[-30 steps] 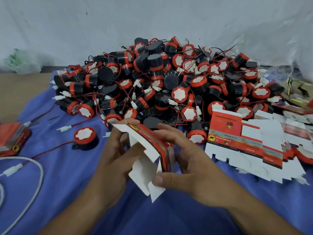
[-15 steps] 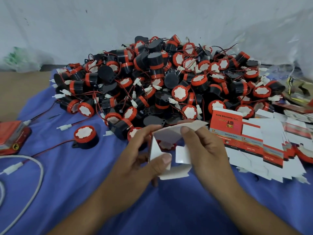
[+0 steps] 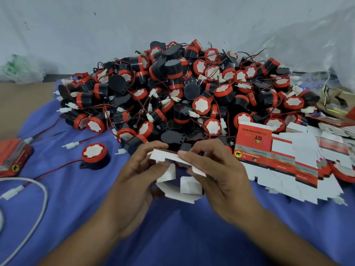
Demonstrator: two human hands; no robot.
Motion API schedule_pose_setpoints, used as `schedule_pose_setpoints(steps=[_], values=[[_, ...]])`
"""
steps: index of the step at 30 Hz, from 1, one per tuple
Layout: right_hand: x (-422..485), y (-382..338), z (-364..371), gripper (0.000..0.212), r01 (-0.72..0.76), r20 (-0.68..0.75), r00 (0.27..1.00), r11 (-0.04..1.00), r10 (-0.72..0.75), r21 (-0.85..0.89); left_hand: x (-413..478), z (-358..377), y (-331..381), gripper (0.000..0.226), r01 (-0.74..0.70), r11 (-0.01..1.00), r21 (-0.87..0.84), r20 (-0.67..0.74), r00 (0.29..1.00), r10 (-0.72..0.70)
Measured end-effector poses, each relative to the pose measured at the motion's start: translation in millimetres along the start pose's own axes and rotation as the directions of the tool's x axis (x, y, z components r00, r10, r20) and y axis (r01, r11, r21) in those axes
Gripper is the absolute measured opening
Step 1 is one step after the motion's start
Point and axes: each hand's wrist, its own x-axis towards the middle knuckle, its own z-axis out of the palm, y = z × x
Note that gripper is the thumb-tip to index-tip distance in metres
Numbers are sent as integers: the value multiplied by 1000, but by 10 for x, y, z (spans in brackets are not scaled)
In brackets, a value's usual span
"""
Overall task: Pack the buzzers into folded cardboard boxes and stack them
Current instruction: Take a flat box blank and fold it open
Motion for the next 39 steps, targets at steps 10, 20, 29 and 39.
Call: schedule_pose_setpoints(steps=[10, 20, 29, 39], values=[[-15, 97, -146, 62, 4, 124, 992, 997, -13, 73, -7, 36, 121, 34, 105, 987, -124, 84, 992, -95], [-47, -54, -35, 61, -490, 188, 866, 711, 464, 504, -33, 79, 142, 37, -28, 966, -256, -109, 994, 0], [-72, -265, 60, 60, -437, 279, 889, 493, 362, 752, -102, 156, 36, 31, -138, 980, 140, 30, 990, 135], [-103, -121, 26, 48, -446, 188, 857, 506, 481, 738, -234, 185, 28, 80, -317, -35, 948, 313, 906, 283]])
